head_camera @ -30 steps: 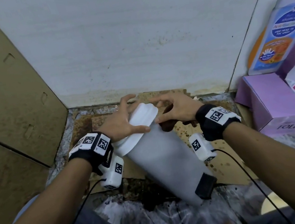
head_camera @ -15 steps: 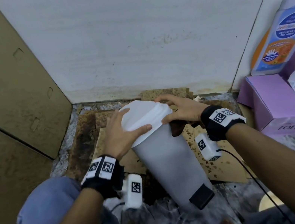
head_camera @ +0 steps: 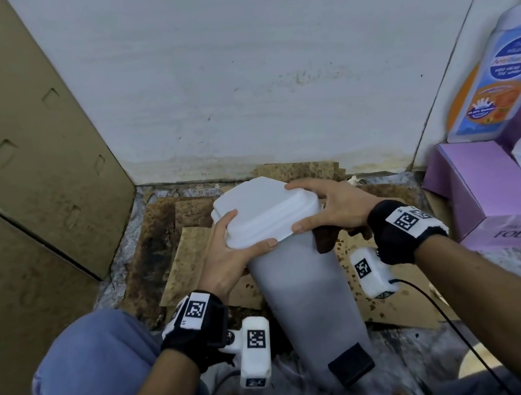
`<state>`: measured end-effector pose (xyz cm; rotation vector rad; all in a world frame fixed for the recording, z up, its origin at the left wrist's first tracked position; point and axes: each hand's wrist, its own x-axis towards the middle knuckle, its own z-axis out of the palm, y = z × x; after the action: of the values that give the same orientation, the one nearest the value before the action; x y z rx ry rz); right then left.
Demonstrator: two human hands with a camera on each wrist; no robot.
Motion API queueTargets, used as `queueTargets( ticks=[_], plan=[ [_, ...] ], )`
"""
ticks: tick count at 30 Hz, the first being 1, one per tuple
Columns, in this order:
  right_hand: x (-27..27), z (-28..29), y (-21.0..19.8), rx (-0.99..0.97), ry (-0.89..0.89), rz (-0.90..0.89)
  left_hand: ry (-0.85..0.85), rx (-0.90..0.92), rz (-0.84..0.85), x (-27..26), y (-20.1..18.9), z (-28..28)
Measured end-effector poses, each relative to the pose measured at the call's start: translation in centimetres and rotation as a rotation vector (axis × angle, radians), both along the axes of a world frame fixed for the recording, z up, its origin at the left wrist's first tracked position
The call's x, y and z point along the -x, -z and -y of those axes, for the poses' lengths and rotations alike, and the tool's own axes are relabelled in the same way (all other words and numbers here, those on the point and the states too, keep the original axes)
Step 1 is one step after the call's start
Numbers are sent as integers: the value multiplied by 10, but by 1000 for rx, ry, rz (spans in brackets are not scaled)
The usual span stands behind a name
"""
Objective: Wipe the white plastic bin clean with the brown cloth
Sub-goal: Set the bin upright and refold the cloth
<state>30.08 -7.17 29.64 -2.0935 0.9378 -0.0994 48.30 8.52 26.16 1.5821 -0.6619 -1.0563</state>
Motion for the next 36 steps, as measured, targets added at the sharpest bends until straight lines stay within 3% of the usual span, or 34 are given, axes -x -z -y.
queueTargets(
  ticks=[15, 26, 36],
  plan=[
    [35, 25, 6, 55, 379, 388, 292, 151, 172, -13, -29, 97],
    [30, 36, 76, 193, 440, 372, 345, 251, 211, -25, 44, 126],
    [32, 12, 90, 283, 395, 276, 370, 241, 310, -28, 66, 106]
  ],
)
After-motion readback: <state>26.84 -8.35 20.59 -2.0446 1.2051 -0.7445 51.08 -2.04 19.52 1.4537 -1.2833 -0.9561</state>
